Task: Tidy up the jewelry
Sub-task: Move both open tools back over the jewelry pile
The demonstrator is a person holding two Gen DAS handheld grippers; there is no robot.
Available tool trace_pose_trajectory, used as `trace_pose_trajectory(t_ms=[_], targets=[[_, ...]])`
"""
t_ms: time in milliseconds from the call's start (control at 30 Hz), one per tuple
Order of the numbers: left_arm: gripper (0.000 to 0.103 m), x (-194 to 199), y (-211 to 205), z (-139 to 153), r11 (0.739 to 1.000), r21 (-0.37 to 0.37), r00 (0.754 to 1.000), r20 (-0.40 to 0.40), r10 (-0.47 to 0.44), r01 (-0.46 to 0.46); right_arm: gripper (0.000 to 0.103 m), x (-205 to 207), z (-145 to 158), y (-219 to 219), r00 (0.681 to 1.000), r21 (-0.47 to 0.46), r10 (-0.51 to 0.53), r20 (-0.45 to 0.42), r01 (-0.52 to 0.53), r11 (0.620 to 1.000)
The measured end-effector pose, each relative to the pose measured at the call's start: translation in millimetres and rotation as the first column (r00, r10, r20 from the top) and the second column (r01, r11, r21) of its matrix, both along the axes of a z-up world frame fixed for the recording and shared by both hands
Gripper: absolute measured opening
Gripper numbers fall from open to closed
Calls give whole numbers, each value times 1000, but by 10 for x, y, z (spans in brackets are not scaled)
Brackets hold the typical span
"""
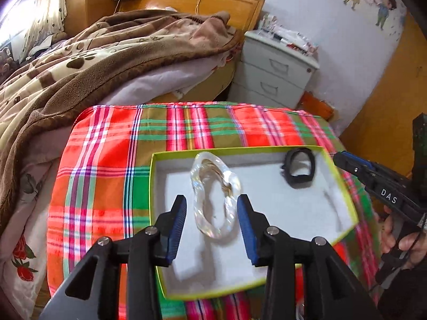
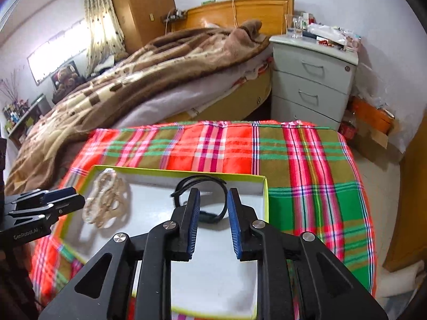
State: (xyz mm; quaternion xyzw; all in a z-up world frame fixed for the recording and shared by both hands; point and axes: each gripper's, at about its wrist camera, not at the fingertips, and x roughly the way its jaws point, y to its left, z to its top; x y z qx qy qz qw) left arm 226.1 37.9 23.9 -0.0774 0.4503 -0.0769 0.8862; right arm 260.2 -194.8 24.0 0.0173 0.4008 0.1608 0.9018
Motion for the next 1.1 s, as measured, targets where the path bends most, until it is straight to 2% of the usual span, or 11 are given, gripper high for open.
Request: trace_pose_trajectory(t_ms=[167, 400, 467, 533, 567, 733, 867, 1100], targets=[[41, -346, -5, 82, 999, -45, 999, 26, -25, 27, 22, -424, 83, -50, 999, 47, 23, 35, -25, 999], [41, -821, -29, -40, 998, -35, 999, 12, -46, 47, 23, -920, -7, -10, 998, 54, 56, 42, -58, 997], [41, -920, -37, -91, 999, -31, 999, 1, -42, 42, 25, -1027, -69, -6, 997, 53, 62, 35, -64, 997], [41, -1007, -33, -148, 997, -55, 999, -17, -47, 46, 35, -1120, -141, 12, 997, 52, 78, 22, -79, 996], [41, -1053, -38, -171, 997, -62, 999, -21, -47, 45, 37, -1159, -170, 26, 996, 47, 84, 15, -84, 995], [41, -1230, -55, -277, 996, -76, 998, -45, -50, 46, 38, -1294, -295, 59, 993, 45, 120, -12, -119, 992], [41, -1336, -74, -335, 997, -59, 997, -45, -56, 53, 38, -1330, -412, 162, 985, 43, 166, -45, -164, 986], [41, -1460, -59, -446, 995, -75, 995, -81, -66, 60, 38, -1261, -589, 317, 970, 23, 219, -106, -218, 976]])
